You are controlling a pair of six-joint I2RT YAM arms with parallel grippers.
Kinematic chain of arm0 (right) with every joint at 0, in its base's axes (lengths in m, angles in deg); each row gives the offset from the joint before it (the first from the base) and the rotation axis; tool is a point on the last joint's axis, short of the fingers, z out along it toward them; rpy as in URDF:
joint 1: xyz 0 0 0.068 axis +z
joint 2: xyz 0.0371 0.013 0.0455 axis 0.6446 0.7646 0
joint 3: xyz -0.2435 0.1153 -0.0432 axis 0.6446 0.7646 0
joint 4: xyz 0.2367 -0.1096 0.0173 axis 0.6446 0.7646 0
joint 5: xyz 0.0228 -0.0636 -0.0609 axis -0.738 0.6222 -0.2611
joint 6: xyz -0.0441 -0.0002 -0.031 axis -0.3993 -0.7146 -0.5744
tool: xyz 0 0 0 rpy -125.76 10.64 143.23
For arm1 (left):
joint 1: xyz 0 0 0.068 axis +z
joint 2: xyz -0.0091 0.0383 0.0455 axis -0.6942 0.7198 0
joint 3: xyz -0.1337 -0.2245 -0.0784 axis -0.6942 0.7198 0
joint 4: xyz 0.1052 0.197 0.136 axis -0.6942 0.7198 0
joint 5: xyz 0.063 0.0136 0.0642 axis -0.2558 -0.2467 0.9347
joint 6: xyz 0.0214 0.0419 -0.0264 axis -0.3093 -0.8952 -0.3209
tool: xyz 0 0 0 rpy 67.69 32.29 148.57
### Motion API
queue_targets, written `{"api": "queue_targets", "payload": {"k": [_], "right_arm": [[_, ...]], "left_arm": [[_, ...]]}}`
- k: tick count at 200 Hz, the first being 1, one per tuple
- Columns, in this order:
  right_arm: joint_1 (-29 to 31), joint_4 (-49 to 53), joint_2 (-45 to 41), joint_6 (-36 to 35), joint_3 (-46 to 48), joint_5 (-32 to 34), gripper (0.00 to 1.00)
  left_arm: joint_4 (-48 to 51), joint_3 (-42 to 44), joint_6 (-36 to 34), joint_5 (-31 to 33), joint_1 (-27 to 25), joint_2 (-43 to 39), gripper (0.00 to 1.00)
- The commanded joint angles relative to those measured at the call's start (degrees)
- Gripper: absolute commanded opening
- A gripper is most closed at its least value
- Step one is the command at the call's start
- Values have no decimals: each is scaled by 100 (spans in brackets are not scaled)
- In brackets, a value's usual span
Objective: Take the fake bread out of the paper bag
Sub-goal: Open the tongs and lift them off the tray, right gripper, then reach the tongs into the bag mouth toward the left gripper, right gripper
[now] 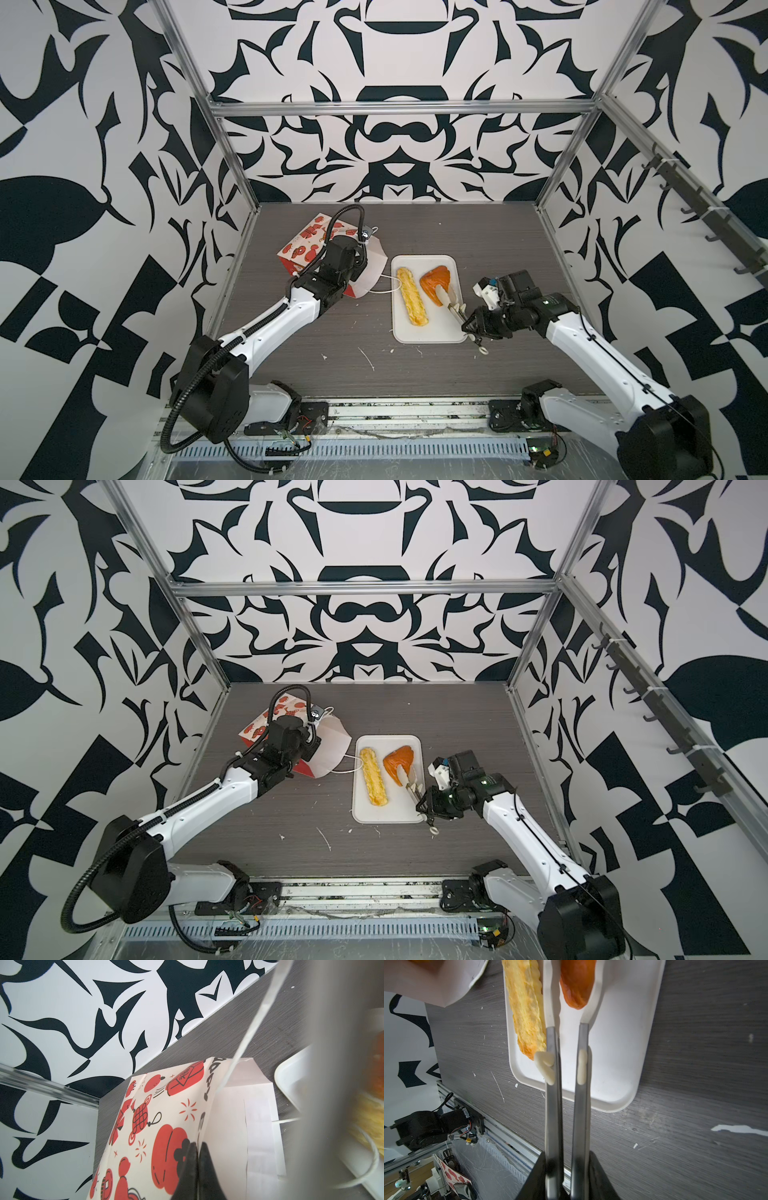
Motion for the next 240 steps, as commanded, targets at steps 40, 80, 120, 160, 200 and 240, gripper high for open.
{"api": "queue_targets", "payload": {"k": [40, 80, 120, 160, 200, 240], "right_arm": [[-14, 31, -187, -72, -326, -11, 35], [-14, 322, -387, -213, -918, 212, 34], [115, -71, -205, -157, -1342, -252, 32], [168, -40, 70, -454, -1409, -85, 32], [678, -1091, 298, -93, -1313, -416, 31], [1658, -2155, 1248, -1, -1721, -409, 31]], "left_arm": [[-64, -46, -36, 71, 15, -140, 0], [-47, -46, -89, 63, 15, -166, 0], [6, -46, -126, 76, 15, -211, 0], [141, -122, -98, 53, 15, -233, 0], [335, -206, -186, 27, 16, -233, 0], [537, -241, -121, -79, 23, -306, 0]]}}
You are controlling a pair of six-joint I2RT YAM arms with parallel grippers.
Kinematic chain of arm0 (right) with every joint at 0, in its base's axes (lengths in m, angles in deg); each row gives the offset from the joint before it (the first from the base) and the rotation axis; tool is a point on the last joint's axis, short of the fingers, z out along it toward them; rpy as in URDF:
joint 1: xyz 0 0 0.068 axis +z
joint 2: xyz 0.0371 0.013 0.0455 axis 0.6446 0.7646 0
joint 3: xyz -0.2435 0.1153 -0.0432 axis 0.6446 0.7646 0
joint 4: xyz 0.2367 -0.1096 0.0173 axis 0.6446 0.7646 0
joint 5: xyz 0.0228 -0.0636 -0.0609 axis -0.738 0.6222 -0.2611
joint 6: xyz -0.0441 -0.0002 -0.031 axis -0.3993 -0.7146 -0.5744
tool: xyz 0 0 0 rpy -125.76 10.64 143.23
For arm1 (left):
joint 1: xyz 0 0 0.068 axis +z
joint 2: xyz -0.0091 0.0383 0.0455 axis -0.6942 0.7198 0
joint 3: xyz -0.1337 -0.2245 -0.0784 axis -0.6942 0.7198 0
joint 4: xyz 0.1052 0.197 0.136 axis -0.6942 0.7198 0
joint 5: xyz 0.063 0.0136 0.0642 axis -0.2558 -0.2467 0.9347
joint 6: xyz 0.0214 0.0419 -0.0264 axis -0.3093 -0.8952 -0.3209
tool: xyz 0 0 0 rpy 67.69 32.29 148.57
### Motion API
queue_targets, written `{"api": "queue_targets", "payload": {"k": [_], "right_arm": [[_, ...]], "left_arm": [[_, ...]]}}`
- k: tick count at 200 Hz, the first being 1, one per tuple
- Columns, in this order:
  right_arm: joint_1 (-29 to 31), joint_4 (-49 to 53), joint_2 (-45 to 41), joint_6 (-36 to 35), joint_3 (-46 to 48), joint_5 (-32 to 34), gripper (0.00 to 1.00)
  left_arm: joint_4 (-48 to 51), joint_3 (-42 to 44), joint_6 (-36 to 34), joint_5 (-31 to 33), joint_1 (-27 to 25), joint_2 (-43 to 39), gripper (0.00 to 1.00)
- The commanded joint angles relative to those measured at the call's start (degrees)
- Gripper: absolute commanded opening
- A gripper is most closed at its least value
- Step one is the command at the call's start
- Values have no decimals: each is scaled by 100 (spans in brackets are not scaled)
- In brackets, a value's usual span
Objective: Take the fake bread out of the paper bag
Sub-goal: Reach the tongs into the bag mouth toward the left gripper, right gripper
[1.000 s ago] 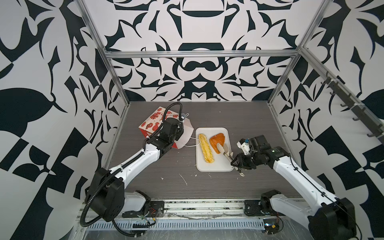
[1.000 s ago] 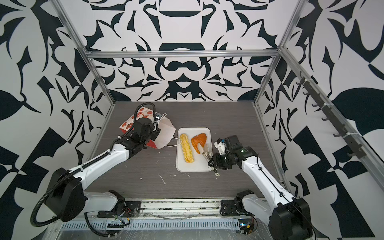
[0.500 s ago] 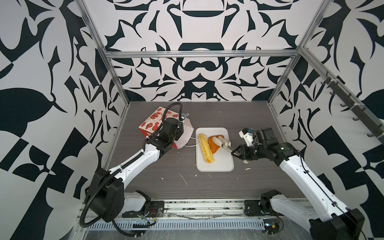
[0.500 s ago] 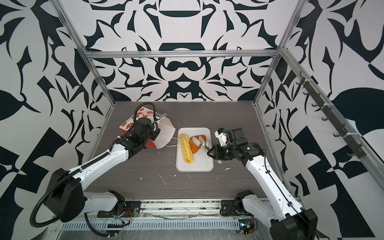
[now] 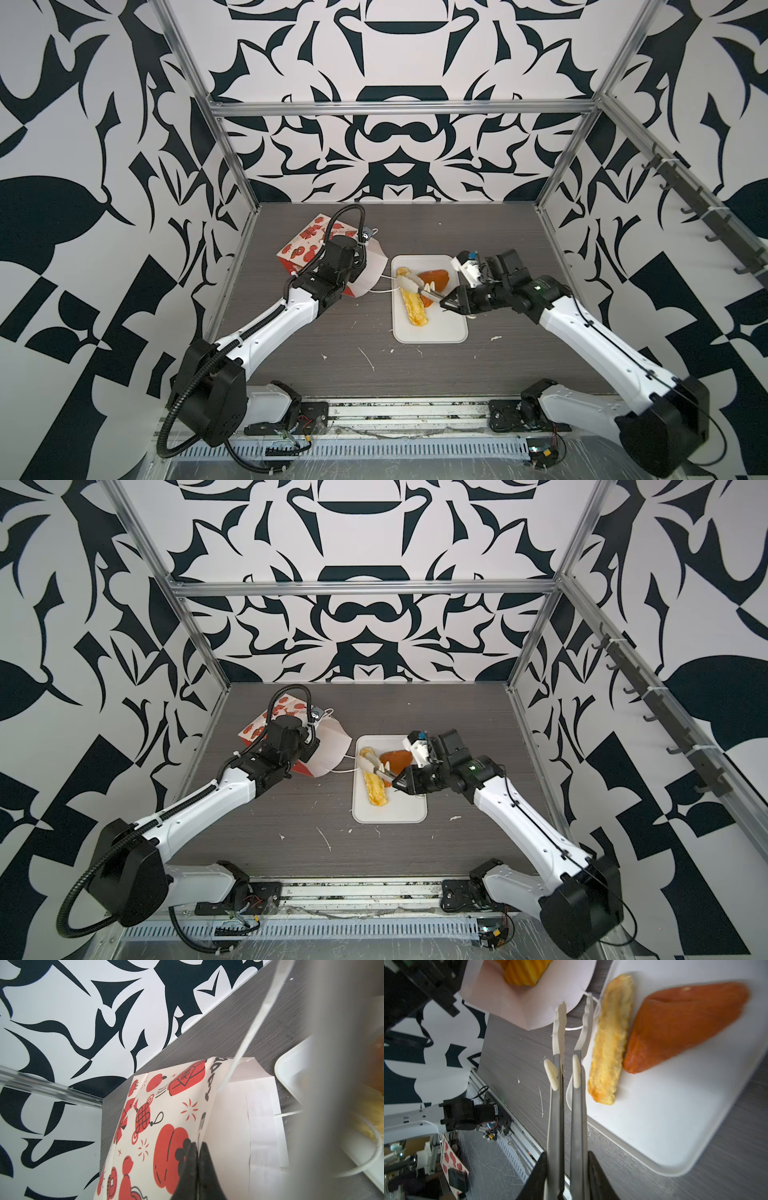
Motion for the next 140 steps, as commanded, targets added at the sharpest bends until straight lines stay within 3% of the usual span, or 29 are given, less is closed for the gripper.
{"api": "queue_targets", "payload": {"k": [1, 49, 140], "right_arm": [[414, -1171, 481, 106, -405, -224, 31], [752, -2498, 1680, 172, -778, -156, 31], [999, -2990, 3006, -243, -1799, 201, 33]], "left_arm": [[225, -179, 53, -75, 23, -192, 0], [463, -209, 162, -252, 24, -490, 0], [527, -288, 397, -497, 19, -316, 0]]}}
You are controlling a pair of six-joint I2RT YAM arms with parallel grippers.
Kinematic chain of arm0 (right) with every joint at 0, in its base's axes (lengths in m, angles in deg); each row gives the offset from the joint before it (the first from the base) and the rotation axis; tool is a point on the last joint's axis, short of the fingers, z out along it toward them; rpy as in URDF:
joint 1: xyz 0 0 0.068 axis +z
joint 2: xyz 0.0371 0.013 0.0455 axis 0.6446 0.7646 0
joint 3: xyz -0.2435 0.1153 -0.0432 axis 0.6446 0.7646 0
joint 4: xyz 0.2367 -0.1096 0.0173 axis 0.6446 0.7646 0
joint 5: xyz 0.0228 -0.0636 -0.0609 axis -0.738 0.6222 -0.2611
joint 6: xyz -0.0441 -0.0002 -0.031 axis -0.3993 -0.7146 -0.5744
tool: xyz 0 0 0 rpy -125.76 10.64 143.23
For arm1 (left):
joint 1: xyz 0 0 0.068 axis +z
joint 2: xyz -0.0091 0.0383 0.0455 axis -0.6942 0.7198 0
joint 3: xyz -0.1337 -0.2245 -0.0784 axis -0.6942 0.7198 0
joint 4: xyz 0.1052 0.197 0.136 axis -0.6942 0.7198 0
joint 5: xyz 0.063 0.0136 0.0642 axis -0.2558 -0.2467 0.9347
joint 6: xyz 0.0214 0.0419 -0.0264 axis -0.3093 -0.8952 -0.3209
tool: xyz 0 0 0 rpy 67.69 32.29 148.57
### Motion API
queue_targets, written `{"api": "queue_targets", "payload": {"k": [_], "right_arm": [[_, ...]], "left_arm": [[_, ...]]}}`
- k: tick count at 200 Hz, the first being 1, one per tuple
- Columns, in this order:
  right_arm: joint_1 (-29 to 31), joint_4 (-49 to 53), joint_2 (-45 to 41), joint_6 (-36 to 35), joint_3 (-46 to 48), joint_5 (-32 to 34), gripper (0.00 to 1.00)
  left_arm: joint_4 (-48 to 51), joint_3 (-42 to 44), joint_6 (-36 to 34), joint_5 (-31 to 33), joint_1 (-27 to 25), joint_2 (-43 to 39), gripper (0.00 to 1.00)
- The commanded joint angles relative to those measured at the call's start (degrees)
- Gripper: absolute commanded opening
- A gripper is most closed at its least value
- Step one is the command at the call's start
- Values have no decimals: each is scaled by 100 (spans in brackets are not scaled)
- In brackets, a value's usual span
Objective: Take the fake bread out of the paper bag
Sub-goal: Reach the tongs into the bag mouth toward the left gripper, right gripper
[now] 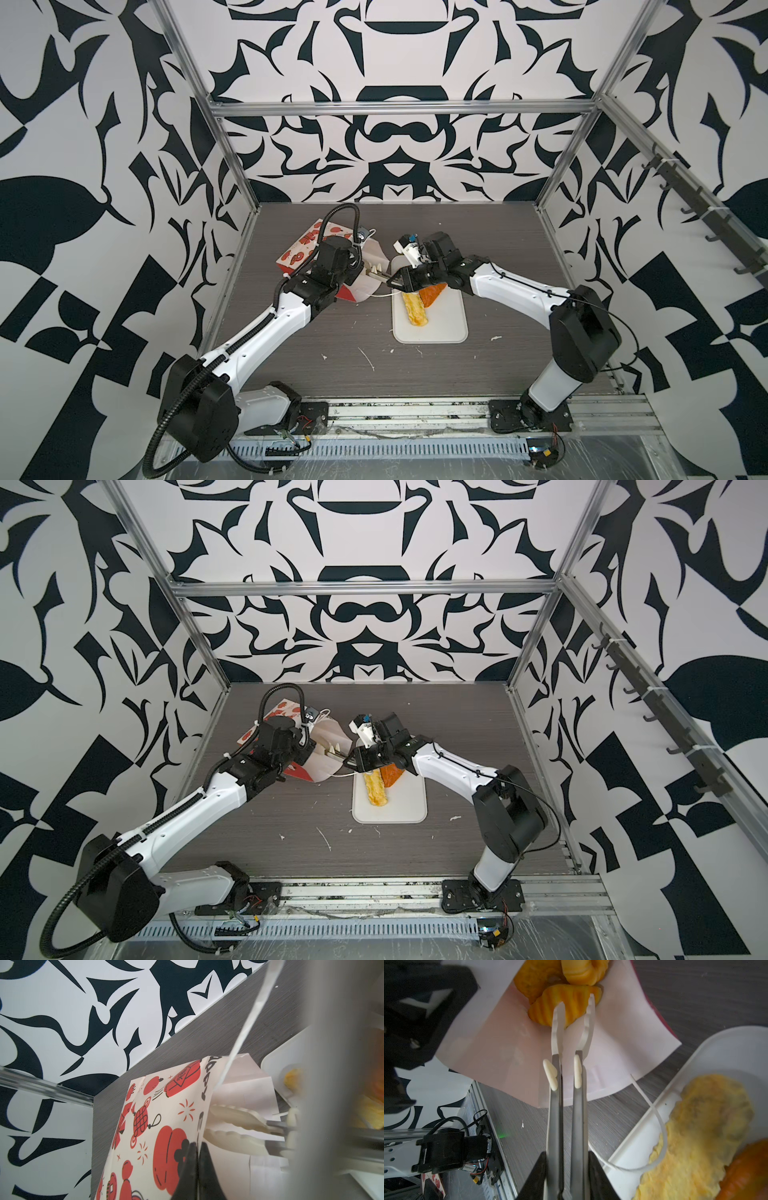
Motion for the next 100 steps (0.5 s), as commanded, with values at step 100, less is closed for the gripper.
{"api": "queue_targets", "payload": {"k": [100], "right_arm": [[283, -1170, 588, -378, -493, 725, 34]], "left_arm": [[-60, -274, 308, -242, 19, 120, 0]]}}
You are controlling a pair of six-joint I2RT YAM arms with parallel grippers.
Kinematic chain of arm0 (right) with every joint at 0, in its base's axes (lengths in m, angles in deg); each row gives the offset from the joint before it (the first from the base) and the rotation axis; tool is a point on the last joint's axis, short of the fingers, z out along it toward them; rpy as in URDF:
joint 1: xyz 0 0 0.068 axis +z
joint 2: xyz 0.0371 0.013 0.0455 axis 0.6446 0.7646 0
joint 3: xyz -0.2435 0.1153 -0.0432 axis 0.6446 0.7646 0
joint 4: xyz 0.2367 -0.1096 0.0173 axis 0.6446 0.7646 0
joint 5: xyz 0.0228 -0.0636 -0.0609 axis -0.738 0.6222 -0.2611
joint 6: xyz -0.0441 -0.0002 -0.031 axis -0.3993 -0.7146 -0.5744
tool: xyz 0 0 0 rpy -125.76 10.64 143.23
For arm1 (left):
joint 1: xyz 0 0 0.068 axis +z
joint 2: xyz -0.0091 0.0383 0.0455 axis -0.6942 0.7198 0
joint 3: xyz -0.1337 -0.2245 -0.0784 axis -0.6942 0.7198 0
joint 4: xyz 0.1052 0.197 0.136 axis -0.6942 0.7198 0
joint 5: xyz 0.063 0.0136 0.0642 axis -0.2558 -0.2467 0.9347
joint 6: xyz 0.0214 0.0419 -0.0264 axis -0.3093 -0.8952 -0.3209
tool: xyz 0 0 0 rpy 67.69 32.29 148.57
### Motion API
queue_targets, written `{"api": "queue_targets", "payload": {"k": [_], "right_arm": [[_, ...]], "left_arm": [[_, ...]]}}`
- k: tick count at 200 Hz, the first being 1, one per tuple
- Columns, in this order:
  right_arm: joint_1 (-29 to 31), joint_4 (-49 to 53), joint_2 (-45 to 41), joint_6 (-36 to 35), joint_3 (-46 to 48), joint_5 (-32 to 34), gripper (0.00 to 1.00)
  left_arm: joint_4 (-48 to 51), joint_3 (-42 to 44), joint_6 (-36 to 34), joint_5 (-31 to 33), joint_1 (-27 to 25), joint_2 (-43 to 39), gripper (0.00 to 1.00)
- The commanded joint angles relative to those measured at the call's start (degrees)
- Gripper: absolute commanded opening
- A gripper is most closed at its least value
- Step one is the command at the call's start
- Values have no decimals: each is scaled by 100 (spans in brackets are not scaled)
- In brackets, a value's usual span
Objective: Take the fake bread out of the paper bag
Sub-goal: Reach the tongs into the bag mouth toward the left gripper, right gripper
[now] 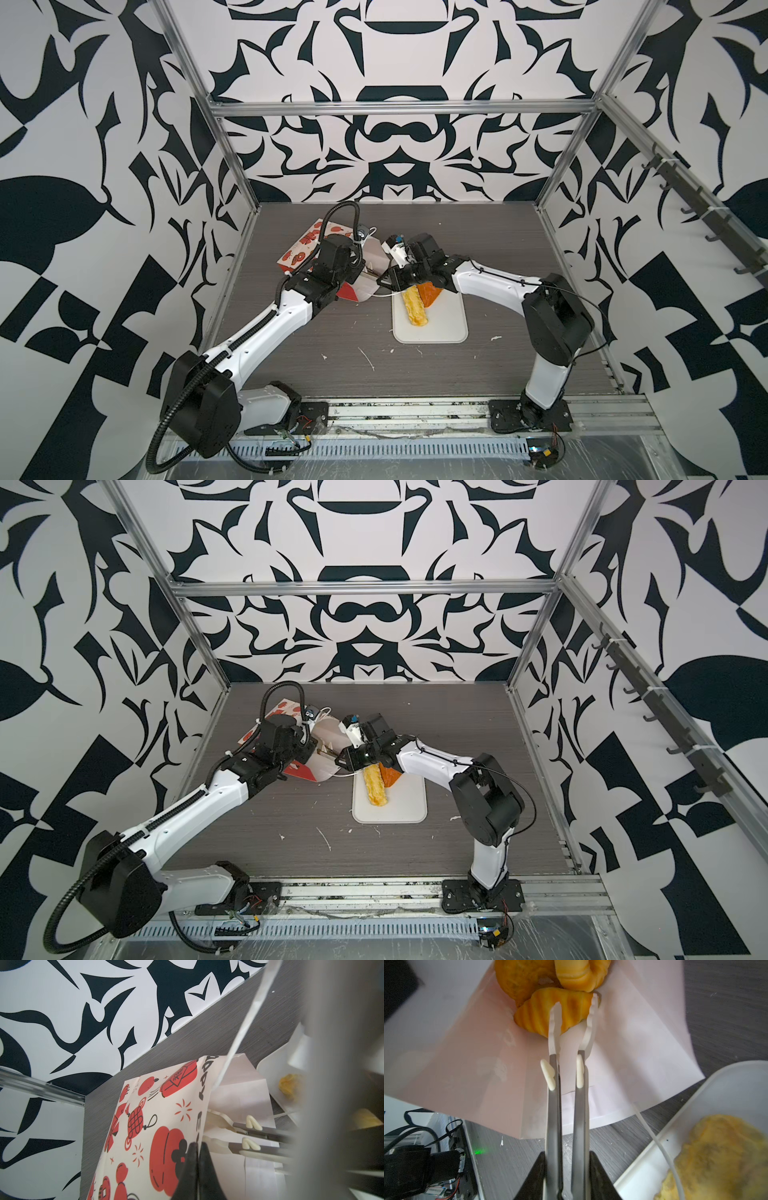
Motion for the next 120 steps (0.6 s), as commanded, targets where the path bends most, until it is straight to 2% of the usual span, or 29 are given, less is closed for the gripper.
{"api": "queue_targets", "payload": {"k": [1, 67, 120], "right_arm": [[86, -734, -161, -139, -171, 240, 34], [108, -1056, -9, -143, -125, 438, 36], [114, -1273, 266, -60, -238, 284, 36]], "left_arm": [[-56, -183, 96, -134, 15, 20, 0], [-21, -208, 107, -187, 15, 15, 0], [-21, -225, 140, -247, 14, 15, 0]]}}
